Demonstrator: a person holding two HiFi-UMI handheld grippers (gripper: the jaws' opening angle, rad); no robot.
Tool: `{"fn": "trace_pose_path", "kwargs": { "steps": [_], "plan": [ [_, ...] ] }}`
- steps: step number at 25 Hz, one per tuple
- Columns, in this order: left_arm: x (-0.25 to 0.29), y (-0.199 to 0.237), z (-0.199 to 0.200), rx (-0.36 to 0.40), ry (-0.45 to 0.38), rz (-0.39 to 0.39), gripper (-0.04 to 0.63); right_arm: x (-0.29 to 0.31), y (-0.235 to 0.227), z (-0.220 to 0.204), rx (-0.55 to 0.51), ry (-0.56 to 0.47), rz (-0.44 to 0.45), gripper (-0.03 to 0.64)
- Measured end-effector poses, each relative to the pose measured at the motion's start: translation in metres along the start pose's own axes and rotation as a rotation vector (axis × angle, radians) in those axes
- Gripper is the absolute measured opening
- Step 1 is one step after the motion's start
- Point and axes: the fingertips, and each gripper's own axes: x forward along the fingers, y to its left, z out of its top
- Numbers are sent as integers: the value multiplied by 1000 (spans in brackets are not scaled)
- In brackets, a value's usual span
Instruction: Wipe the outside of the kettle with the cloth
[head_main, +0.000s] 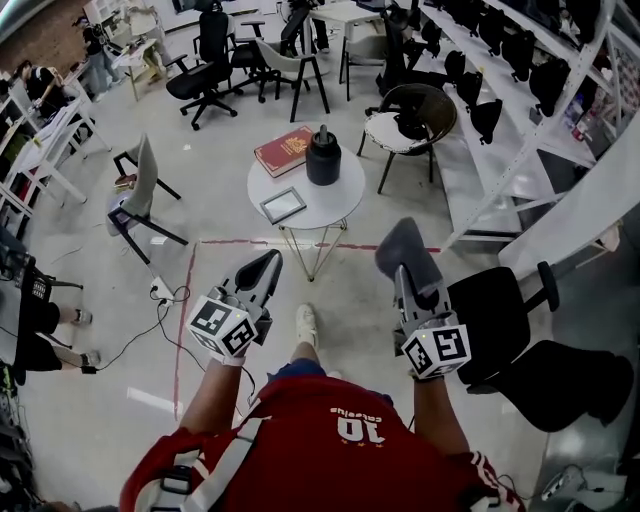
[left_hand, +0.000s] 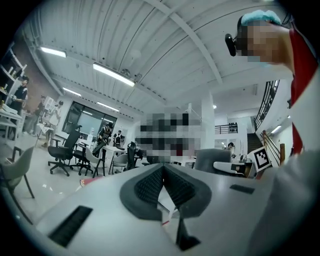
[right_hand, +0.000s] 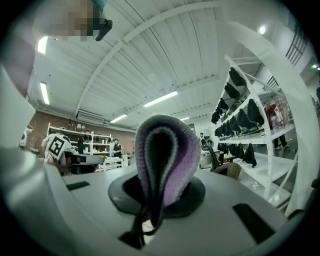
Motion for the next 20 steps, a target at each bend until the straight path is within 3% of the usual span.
{"fn": "trace_pose_path", "kwargs": {
  "steps": [20],
  "plan": [
    [101,86,21,4,11,-42,8,118,-53,24,8,38,-43,48]
  ]
}}
